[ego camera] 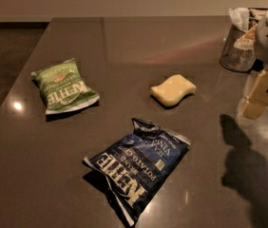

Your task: Move sponge near green jalapeno chip bag

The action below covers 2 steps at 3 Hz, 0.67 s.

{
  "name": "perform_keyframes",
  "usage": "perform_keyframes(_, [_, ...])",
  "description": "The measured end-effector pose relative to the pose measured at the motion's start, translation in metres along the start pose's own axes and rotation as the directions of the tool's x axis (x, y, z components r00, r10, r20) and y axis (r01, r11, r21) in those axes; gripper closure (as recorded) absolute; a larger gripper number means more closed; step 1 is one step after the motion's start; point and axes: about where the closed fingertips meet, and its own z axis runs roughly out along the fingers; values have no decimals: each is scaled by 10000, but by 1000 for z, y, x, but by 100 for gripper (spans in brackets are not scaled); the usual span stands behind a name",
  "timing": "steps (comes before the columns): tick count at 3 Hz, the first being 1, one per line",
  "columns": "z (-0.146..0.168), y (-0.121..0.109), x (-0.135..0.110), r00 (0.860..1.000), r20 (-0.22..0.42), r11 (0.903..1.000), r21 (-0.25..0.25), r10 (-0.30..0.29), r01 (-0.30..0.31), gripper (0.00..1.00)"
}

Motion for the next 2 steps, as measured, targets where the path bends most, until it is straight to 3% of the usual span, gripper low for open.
perform_keyframes(1, [2, -3, -2, 10000, 14, 10000, -10, -24, 24, 0])
perform_keyframes(2, [18, -21, -12, 9998, 107, 9996, -249, -162, 164, 0])
